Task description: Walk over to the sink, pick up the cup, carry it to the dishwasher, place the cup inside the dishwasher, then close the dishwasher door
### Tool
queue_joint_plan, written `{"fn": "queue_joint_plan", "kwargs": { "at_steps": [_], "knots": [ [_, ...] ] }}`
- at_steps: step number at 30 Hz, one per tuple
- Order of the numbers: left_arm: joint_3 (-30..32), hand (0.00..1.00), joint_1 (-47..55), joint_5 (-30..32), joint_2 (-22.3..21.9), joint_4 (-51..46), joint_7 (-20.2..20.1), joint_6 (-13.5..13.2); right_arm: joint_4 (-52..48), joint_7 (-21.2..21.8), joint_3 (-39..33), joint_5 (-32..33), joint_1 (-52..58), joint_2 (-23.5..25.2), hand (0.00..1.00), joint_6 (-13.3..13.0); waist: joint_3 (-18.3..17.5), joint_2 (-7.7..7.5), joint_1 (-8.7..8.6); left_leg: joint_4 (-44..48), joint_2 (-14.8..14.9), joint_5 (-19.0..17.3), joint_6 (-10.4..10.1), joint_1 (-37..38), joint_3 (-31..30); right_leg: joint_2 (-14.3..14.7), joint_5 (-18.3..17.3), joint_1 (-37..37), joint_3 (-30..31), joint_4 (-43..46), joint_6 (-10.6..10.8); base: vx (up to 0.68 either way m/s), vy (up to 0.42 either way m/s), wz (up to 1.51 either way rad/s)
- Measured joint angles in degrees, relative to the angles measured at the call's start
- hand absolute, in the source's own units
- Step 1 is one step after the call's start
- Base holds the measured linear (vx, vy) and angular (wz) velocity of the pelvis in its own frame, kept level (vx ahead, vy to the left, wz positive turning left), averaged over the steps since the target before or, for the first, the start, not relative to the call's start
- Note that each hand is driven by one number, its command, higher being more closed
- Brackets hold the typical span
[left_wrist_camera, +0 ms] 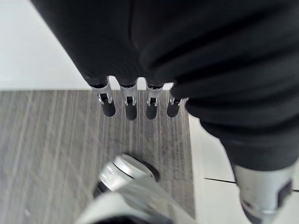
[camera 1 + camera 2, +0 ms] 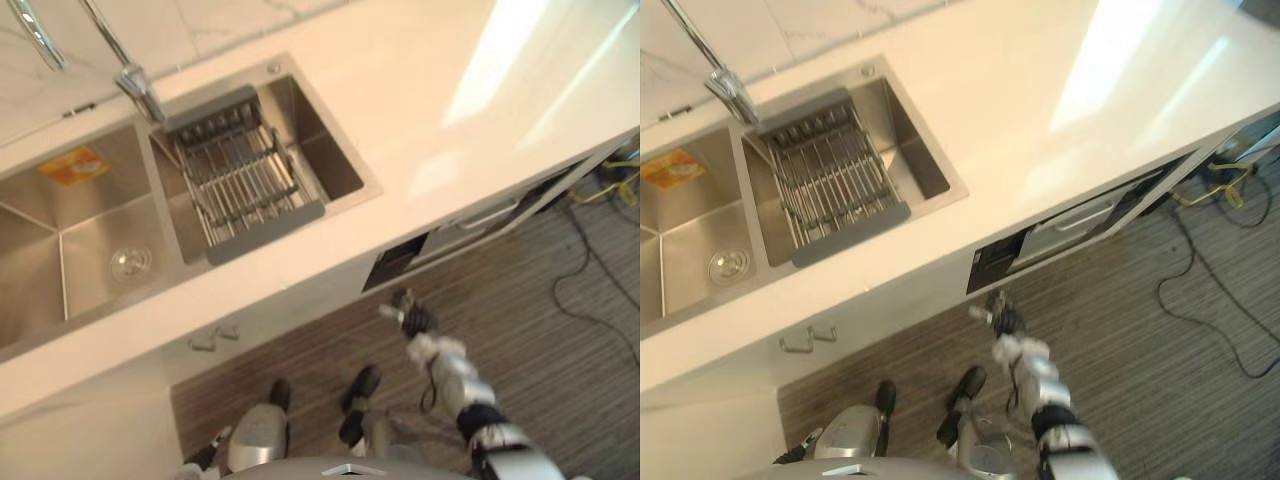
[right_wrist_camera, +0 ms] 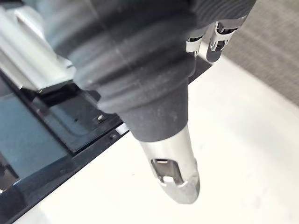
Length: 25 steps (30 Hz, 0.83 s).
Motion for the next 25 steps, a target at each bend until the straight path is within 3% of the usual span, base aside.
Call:
{"fn": "queue_joint_plan", "kwargs": {
  "at_steps": [3, 7, 11, 15, 17, 19, 21, 22, 23, 24, 25],
  "knots": [
    [0.0, 0.00, -0.5, -10.2, 1.0, 0.0, -5.1, 0.6, 5.8, -0.5, -4.6, -2.5, 4.1, 2.7, 0.00, -1.0, -2.6, -2.17, -1.77, 0.0, -0.1, -0.6, 0.6, 1.2, 1.7, -0.4, 0.0, 0.9, 0.3, 0.0, 0.5, 0.08, 0.119, -0.09],
    [-0.2, 0.00, -0.9, -16.1, 1.1, 0.1, -7.8, 1.2, 12.1, 0.4, -11.1, -3.7, 7.2, 2.9, 0.00, -1.3, -3.4, -2.59, -2.32, -1.3, 0.0, -0.7, 0.7, 5.5, 3.2, -1.1, -0.3, 5.2, -0.4, 0.0, 1.3, 0.07, 0.107, 0.11],
    [-0.2, 0.00, 0.1, -15.5, 0.9, 0.0, -8.9, -1.6, 14.4, 1.6, -11.2, -7.2, 8.6, 4.2, 0.00, -0.5, -3.7, -2.78, -2.56, -1.7, 0.3, 0.2, 0.5, 6.3, 5.7, -2.4, -0.6, 7.9, -3.6, 0.3, 2.3, 0.05, 0.083, 0.50],
    [0.3, 0.00, 2.5, -11.5, 1.3, 0.0, -10.7, -1.4, 15.4, 2.2, -11.6, -8.5, 11.1, 4.9, 0.00, 2.2, -5.3, -3.33, -4.06, -0.9, 3.0, 2.6, 0.8, 6.4, 24.6, -6.3, -1.0, 12.3, -11.9, 0.4, 5.4, 0.06, 0.124, 1.04],
    [0.5, 0.00, 3.2, -10.1, 1.2, -0.3, -12.6, -0.9, 15.3, 2.0, -11.5, -9.5, 10.9, 5.0, 0.00, 3.3, -5.4, -3.51, -2.91, -1.0, 1.4, 2.6, 1.6, 6.5, 24.5, -7.6, -0.4, 13.2, -12.7, 0.4, 6.5, 0.08, 0.221, 0.61],
    [0.5, 0.00, 3.6, -7.3, 1.4, -0.9, -13.0, 0.0, 15.0, 0.7, -11.5, -10.2, 10.8, 5.6, 0.00, 3.4, -5.8, -3.94, -2.79, -3.0, -0.5, 3.5, 2.6, 6.7, 23.2, -9.2, -0.4, 13.1, -12.9, 0.8, 6.8, 0.07, 0.210, 0.31],
    [0.6, 0.00, 3.4, -4.1, 1.8, -1.2, -14.2, 1.4, 14.3, -1.3, -11.7, -10.2, 10.7, 5.4, 0.00, 3.3, -5.7, -4.63, -3.19, -6.8, -2.5, 3.6, 3.6, 7.7, 21.3, -14.8, -4.3, 9.4, -12.7, 12.9, 8.4, 0.11, 0.225, 0.34],
    [0.4, 0.00, 3.4, -3.3, 2.0, -1.2, -14.5, 1.8, 13.7, -1.8, -12.0, -10.3, 10.7, 4.9, 0.00, 3.3, -5.5, -5.04, -3.48, -7.3, -2.9, 3.7, 3.8, 7.9, 20.8, -17.0, -5.5, 7.8, -11.6, 18.3, 7.3, 0.12, 0.215, 0.52],
    [0.0, 0.00, 3.5, -2.2, 2.4, -1.2, -15.2, 2.6, 12.8, -2.1, -13.2, -10.4, 10.7, 4.1, 0.00, 3.2, -5.5, -5.04, -4.06, -7.4, -3.6, 4.2, 4.4, 8.1, 19.0, -21.2, -6.0, 3.5, -6.3, 30.0, 4.5, 0.12, 0.178, 0.82],
    [-1.2, 0.00, 3.4, -1.7, 3.7, -1.6, -16.4, 2.8, 13.0, -2.1, -13.7, -12.6, 10.6, 3.6, 0.00, 2.8, -5.0, -5.05, -4.84, -6.5, -4.0, 4.7, 5.4, 8.2, 16.1, -22.6, -6.8, -0.3, 1.3, 37.7, 4.2, 0.15, 0.164, 0.95],
    [-1.9, 0.00, 3.1, -1.7, 4.6, -1.7, -17.1, 3.3, 13.0, -1.8, -13.8, -13.5, 10.6, 3.5, 0.00, 2.6, -5.0, -5.29, -5.27, -6.2, -3.6, 4.7, 5.4, 8.2, 14.7, -21.3, -9.4, -0.8, 4.5, 38.0, 5.4, 0.08, 0.037, 0.69]
  ]
}}
